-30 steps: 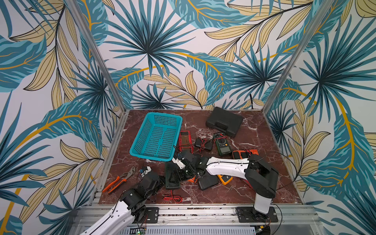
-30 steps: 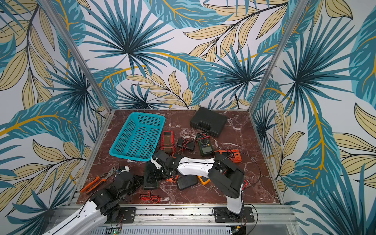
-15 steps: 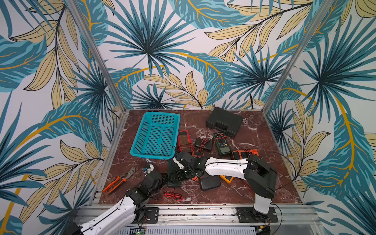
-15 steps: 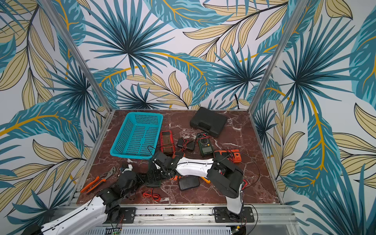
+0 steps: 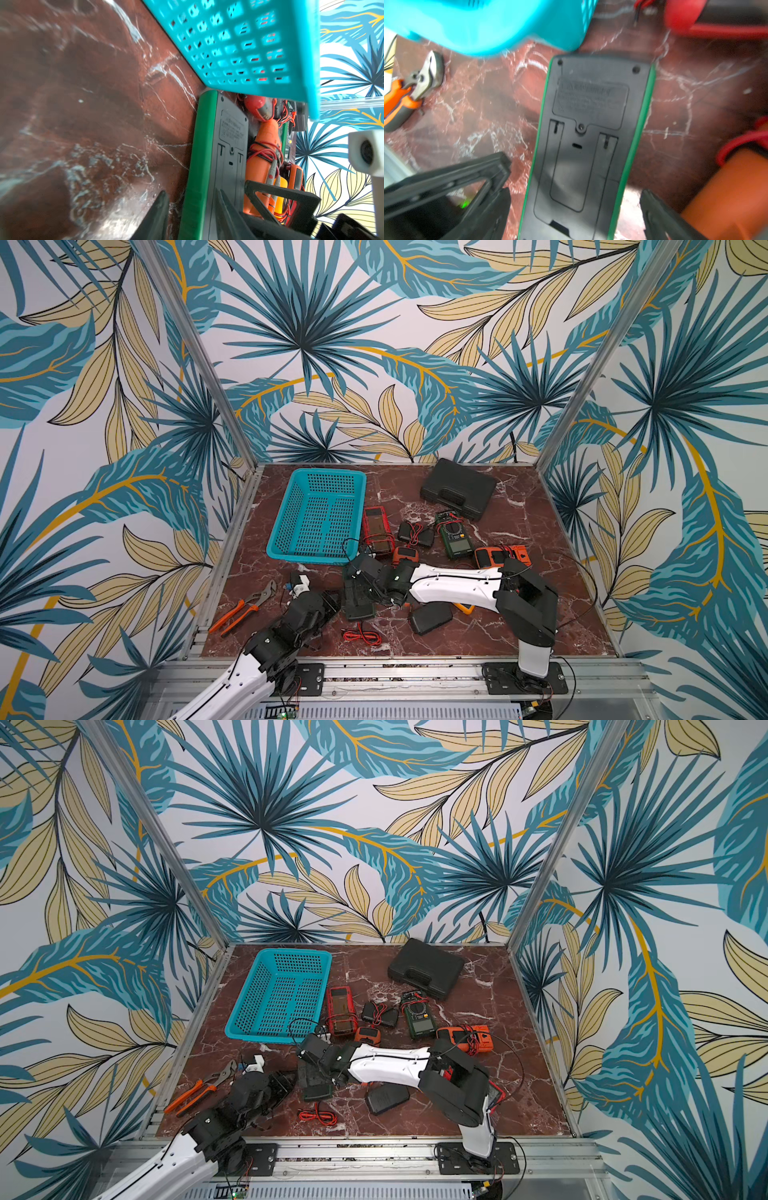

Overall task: Put the multimeter into the basket
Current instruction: Pick up the multimeter from the center of the board.

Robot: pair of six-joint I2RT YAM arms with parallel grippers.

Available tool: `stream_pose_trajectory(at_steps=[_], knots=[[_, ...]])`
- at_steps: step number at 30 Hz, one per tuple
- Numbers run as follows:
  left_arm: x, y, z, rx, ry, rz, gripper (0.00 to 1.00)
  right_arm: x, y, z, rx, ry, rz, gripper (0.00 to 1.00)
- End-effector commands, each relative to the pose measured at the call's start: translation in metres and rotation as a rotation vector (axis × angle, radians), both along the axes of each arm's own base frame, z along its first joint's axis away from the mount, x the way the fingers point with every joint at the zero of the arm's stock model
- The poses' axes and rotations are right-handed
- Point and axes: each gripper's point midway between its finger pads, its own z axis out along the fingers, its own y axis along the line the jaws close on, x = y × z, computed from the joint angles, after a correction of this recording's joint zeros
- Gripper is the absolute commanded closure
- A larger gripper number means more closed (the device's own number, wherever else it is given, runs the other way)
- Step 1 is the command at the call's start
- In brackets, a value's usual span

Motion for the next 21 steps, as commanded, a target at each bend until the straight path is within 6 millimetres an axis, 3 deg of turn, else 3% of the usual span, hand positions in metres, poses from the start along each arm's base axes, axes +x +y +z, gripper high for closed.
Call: stream_pose_trajectory(at_steps=[1,12,16,21], knots=[[-0.03,0.037,-0.039,0.17,0.152,0.056,0.59,0.002,-0.02,-0.019,-0.145,-0.034,-0.061,0.01],[-0.031,0.049,-0.026,0.207,0.119,0.082,0.55,-0.003,-0.005,-0.051,-0.214,-0.015,-0.037,0.0],[-0.031,0.049,-0.025,0.207,0.114,0.085,0.53,-0.003,-0.008,-0.06,-0.253,-0.014,-0.038,0.01],[-0.031,0.051,-0.023,0.213,0.114,0.09,0.5,-0.001,-0.016,-0.054,-0.271,-0.036,-0.043,0.39]])
